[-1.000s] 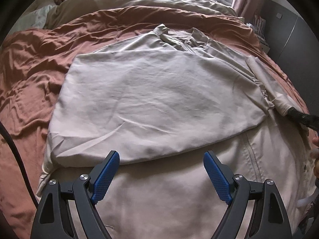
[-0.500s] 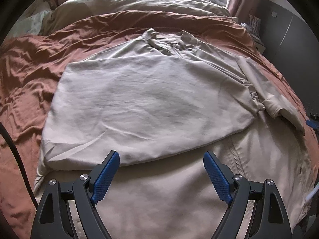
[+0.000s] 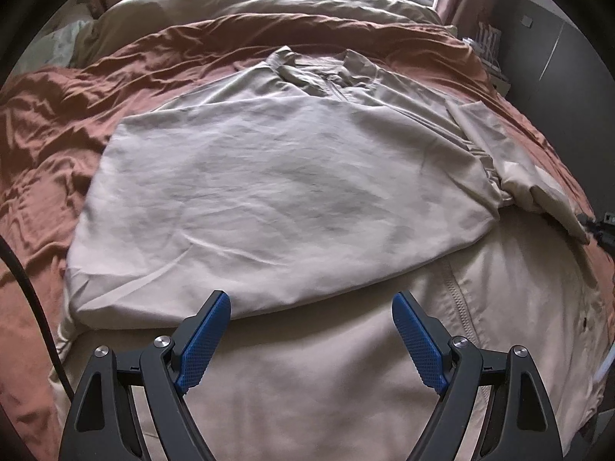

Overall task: Fold large clothes
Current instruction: 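Grasp the elastic sleeve cuff with the right gripper and lay it across the body, then grasp the elastic cuff with the left gripper and straighten it on the folded jacket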

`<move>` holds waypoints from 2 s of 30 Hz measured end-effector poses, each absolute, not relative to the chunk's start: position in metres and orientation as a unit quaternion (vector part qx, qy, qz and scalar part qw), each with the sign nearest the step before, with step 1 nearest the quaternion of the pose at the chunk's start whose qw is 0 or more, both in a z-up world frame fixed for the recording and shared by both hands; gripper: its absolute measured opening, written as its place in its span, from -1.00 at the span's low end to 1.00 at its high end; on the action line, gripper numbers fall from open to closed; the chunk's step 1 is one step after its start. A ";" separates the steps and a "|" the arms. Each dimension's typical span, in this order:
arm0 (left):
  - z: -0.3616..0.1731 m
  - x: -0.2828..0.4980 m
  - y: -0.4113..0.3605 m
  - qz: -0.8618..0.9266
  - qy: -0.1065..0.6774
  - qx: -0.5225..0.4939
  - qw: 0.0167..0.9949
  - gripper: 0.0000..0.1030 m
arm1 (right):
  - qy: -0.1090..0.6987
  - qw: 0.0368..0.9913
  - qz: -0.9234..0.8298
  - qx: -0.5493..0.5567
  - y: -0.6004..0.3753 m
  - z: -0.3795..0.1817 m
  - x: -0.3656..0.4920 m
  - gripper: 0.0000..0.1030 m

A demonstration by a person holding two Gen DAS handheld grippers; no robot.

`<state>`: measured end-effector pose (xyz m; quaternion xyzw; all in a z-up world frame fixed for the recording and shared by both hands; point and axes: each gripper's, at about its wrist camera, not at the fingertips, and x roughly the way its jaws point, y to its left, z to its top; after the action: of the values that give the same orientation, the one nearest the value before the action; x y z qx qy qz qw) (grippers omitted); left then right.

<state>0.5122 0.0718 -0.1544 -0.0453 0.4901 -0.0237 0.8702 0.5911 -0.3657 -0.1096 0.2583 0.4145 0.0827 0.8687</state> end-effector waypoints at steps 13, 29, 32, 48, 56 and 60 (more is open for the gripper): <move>-0.125 0.471 0.148 0.010 0.462 -0.103 0.881 0.69 | 0.330 0.910 0.199 0.152 -0.239 0.000 0.533 -0.97; -0.109 0.390 0.249 0.079 0.451 -0.139 0.878 0.69 | 0.370 0.877 0.301 0.058 -0.072 -0.048 0.548 -0.98; -0.115 0.374 0.264 0.089 0.455 -0.140 0.875 0.69 | 0.394 0.864 0.309 0.051 -0.044 -0.073 0.565 -0.98; -0.125 0.331 0.300 0.115 0.457 -0.158 0.868 0.69 | 0.469 0.828 0.297 0.083 0.000 -0.109 0.612 0.83; -0.114 0.370 0.253 0.074 0.449 -0.153 0.877 0.69 | 0.425 0.871 0.238 0.060 -0.081 -0.081 0.612 0.83; -0.111 0.400 0.219 0.045 0.450 -0.147 0.880 0.69 | 0.418 0.882 0.206 0.073 -0.132 -0.084 0.609 0.83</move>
<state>0.3999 0.2192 -0.1114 -0.1471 0.4495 0.0454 0.8799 0.6086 -0.1321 -0.0843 0.0727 0.4184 0.2058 0.8816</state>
